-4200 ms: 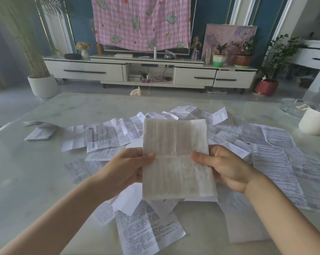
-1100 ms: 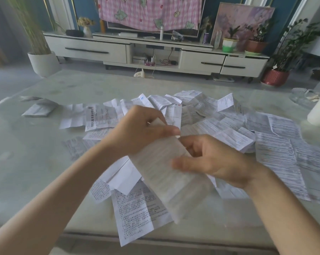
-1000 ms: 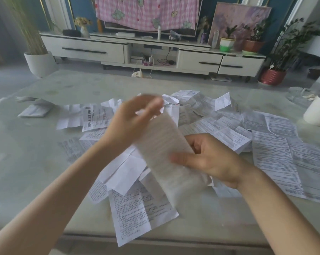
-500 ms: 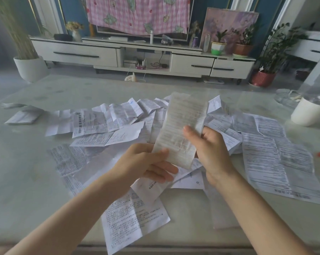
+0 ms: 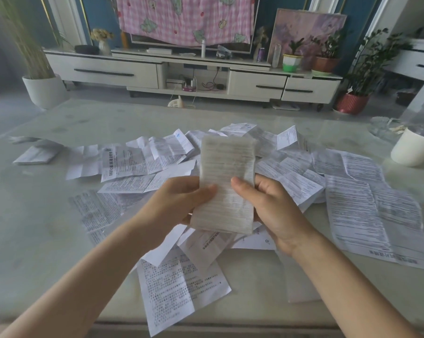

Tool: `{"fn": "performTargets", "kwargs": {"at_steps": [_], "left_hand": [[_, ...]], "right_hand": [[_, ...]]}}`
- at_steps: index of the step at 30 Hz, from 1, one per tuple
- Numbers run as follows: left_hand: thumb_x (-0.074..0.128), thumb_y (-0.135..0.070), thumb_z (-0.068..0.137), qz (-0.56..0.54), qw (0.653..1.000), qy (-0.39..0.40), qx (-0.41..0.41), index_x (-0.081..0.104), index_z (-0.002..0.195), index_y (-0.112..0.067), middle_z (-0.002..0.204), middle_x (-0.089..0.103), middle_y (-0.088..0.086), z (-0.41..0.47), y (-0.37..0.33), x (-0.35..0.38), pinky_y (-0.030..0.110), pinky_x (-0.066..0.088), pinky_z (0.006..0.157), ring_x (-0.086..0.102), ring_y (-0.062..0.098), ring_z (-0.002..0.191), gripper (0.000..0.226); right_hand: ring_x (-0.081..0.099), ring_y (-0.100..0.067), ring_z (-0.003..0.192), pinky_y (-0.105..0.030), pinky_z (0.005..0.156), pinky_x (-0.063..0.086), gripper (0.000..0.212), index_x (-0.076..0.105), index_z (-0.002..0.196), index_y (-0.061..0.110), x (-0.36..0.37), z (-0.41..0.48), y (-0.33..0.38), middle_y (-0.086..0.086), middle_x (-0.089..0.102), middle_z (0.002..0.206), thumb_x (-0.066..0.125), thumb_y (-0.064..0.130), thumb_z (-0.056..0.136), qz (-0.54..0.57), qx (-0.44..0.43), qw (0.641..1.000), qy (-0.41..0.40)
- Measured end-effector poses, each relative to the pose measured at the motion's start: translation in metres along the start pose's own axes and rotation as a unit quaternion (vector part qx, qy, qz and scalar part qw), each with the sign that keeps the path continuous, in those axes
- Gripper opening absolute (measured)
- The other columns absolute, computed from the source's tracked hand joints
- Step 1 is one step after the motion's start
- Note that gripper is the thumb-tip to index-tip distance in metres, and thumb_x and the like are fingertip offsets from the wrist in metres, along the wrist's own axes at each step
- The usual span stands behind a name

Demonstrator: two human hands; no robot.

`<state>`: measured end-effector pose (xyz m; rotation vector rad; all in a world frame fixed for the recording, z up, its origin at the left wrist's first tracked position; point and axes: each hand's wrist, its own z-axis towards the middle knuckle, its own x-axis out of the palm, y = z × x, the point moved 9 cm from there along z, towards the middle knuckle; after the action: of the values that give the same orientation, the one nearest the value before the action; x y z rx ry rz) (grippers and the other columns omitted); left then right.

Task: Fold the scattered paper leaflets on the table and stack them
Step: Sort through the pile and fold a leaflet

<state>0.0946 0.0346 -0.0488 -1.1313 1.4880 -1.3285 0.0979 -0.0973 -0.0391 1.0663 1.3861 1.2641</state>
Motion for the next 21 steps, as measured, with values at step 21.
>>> {"fn": "performTargets", "kwargs": {"at_steps": [21], "left_hand": [[0.041,-0.052,0.085,-0.129,0.984,0.088,-0.082,0.068,0.097,-0.012,0.084,0.071,0.018,-0.008,0.014,0.026,0.031,0.055,0.050,0.069,0.032,0.066,0.049]], "right_hand": [[0.065,-0.011,0.075,-0.019,0.065,0.049,0.047,0.073,0.062,0.011,-0.006,-0.001,0.019,0.008,0.071,0.070,0.044,-0.022,0.079,-0.064,-0.152,0.985,-0.051]]}}
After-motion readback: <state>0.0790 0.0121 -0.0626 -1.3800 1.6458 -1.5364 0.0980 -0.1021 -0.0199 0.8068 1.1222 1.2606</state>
